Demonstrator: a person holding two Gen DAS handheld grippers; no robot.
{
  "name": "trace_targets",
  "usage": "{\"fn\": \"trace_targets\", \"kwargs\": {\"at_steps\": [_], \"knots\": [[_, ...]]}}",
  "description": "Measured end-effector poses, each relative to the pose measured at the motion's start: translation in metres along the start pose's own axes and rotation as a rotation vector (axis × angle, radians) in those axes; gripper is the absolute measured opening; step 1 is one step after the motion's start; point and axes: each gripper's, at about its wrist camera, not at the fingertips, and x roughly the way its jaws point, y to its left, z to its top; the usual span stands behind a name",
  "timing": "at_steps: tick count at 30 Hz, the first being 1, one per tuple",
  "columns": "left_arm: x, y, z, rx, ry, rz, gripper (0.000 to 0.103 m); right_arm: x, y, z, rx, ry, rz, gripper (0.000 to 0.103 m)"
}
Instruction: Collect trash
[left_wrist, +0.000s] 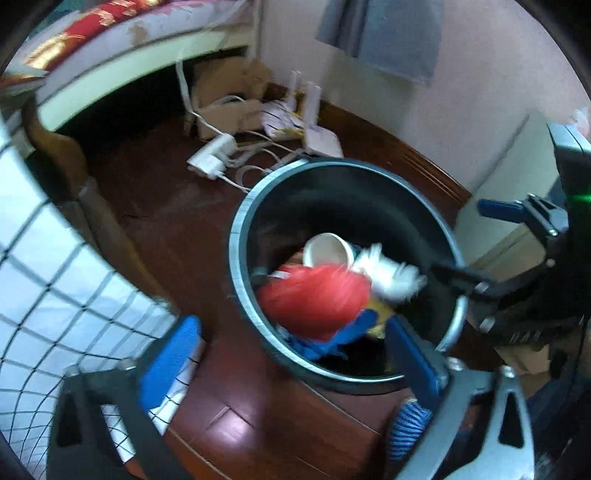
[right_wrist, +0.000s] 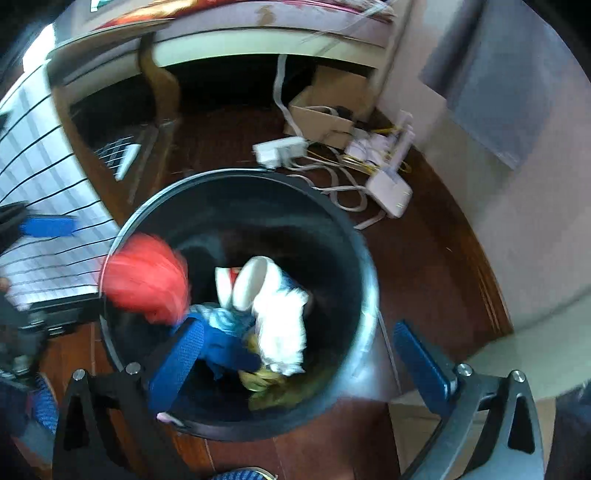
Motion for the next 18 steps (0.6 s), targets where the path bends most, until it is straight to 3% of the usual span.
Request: {"fn": "trace_targets", "kwargs": {"at_steps": [5, 18], "knots": [[-0.005, 0.016, -0.007, -0.056, -0.029, 0.063, 0.103, -0.002, -0.004, -0.002, 0.020, 0.000, -0.024, 0.103], [-0.021, 0.021, -0.009, -0.067, -0.062, 0.093, 0.103, -0.012, 0.009, 0.009, 0.033, -0.023, -0.004, 0.103]]}}
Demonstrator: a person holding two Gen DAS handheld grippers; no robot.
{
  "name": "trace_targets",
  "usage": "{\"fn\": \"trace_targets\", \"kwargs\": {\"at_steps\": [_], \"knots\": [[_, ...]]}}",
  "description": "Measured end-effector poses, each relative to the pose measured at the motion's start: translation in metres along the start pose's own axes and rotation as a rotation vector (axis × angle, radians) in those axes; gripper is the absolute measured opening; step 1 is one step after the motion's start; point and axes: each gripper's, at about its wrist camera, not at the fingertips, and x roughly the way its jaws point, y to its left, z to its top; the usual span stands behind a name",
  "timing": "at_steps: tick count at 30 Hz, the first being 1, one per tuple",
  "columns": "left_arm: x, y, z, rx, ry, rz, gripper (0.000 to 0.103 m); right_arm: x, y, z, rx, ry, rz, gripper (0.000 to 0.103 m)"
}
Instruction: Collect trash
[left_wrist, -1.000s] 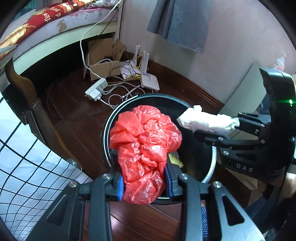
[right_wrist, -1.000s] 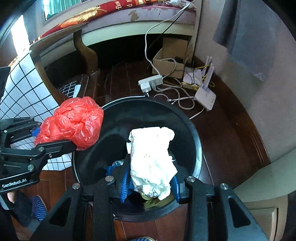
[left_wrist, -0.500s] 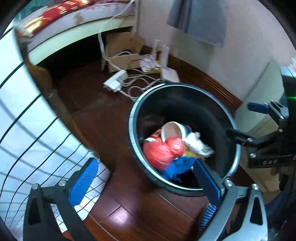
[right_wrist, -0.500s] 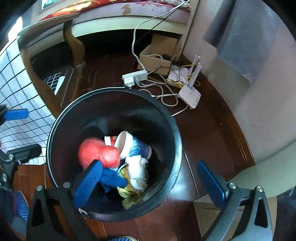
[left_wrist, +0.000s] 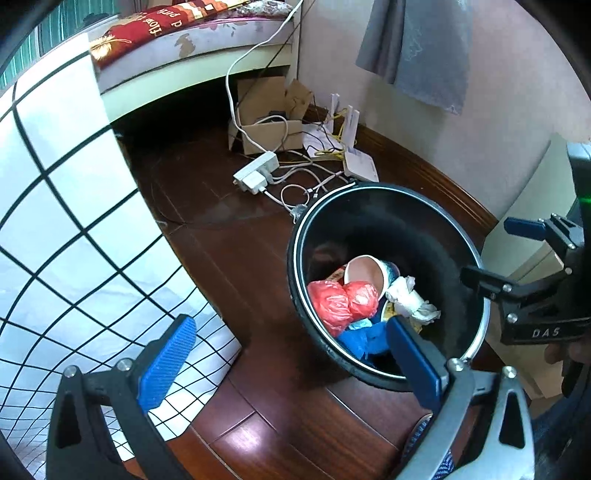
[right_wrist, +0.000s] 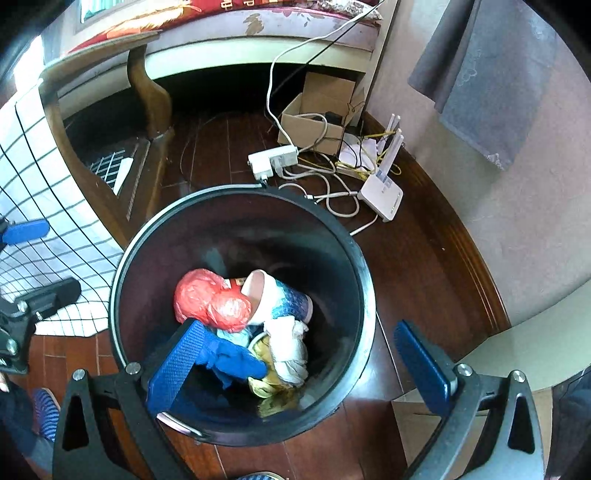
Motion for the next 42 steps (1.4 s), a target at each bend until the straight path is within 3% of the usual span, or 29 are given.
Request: {"fn": "trace_targets", "kwargs": {"at_steps": [21, 26, 42], "knots": [[-0.065, 0.010, 0.003, -0.017, -0.042, 0.023, 0.103, -0.066, 0.030, 0.018, 0.000, -0.095, 0.038, 0.103], [-0.098, 0.015, 0.003, -0.025, -0.064, 0.048, 0.103, -0.100, 0.041, 0.025, 0.014, -0.092, 0.009, 0.103], [-0.216, 0.016, -0.006, -0.014, -0.227, 0.127, 0.103, -0.230, 0.074, 0.027, 0.031, -0.239, 0.045, 0.103]]}}
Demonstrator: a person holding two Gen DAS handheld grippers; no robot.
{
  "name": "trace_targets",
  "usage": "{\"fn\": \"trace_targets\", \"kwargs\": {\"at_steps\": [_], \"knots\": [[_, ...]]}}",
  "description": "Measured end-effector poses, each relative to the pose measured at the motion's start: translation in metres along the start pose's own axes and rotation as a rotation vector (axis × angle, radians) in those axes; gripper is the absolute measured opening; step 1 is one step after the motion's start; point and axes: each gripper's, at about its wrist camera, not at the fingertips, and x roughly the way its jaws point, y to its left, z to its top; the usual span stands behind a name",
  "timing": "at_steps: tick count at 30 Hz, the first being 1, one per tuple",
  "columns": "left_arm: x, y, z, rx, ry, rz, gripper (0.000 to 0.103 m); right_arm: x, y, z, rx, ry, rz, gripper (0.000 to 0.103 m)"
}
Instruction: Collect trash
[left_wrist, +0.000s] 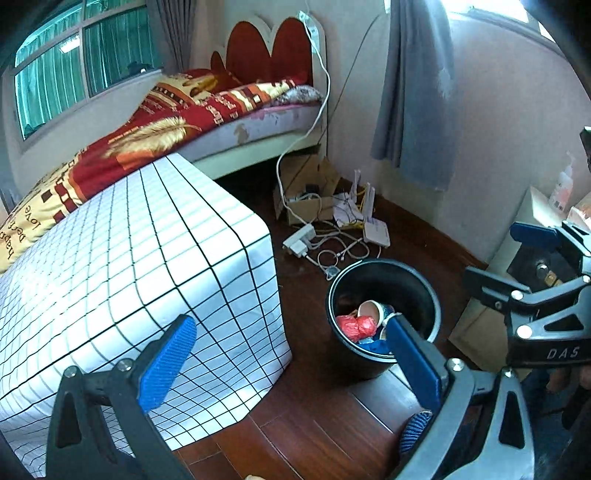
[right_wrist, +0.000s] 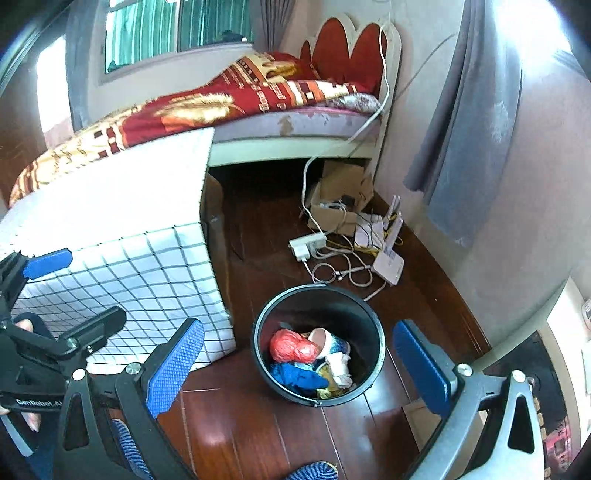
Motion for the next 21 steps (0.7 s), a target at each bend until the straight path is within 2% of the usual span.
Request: {"fn": "trace_targets", "kwargs": {"at_steps": [11, 21], "knots": [[-0.066, 0.010, 0.002, -0.057, -0.114, 0.022, 0.103, -0.075, 0.017, 0.007, -0.027, -0.119, -0.013, 0.103], [-0.104, 0.012, 0.005, -0.055, -0.199, 0.052, 0.103, -0.115, 0.021, 0.013, -0.020, -0.212, -0.007, 0.103]]}}
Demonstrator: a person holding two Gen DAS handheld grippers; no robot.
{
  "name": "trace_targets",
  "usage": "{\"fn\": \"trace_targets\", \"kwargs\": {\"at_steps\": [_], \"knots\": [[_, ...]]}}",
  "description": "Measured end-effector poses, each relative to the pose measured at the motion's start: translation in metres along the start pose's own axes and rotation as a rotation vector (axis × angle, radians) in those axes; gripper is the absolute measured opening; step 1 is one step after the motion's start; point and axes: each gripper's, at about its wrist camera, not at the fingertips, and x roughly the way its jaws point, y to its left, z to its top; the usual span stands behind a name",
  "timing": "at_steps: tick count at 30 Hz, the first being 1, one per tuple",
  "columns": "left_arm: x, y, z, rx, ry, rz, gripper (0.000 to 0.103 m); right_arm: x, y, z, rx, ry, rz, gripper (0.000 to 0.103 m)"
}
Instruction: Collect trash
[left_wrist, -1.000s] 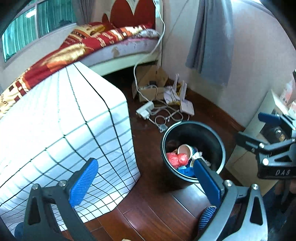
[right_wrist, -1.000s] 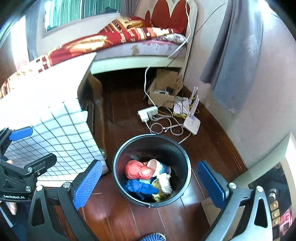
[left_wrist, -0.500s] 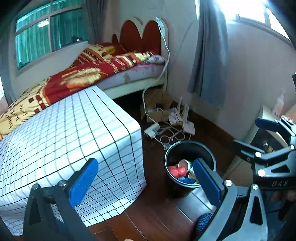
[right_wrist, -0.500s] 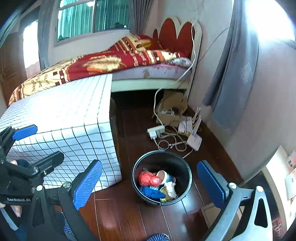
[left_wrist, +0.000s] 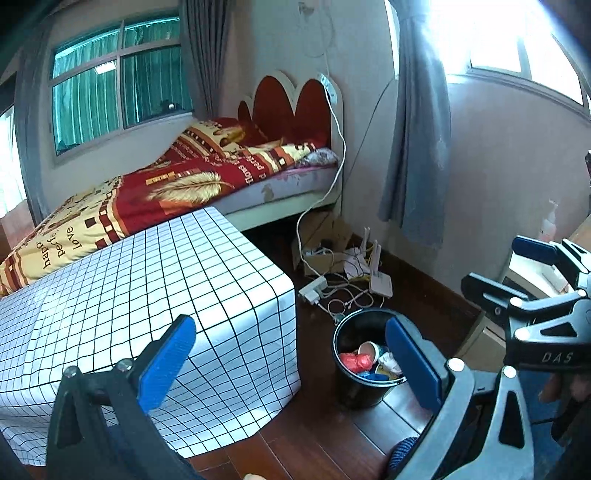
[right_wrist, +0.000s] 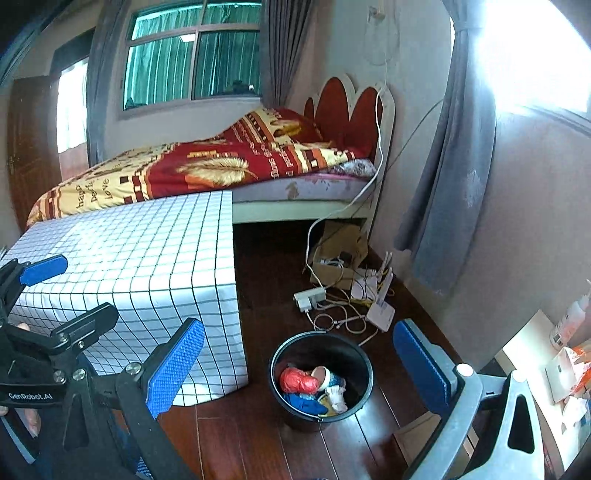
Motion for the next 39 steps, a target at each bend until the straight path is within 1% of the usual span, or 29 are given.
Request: {"fn": "trace_targets", "kwargs": {"at_steps": [5, 21, 33, 39], "knots": [[-0.001, 0.002, 0.000, -0.002, -0.013, 0.003, 0.103, -0.006, 0.003, 0.004, -0.004, -0.019, 0.003, 0.103], [-0.002, 0.001, -0.004, -0.011, -0.011, -0.003, 0.103, -0.003, 0.003, -0.003, -0.008, -0.004, -0.007, 0.103], [-0.003, 0.004, -0.004, -0.010, -0.007, 0.013, 0.103, -0.003, 0.004, -0.006, -0.003, 0.006, -0.004, 0.103], [-0.003, 0.004, -0.003, -0.011, -0.007, 0.010, 0.103, -0.004, 0.005, -0.006, -0.004, 0.004, -0.004, 0.103]]}}
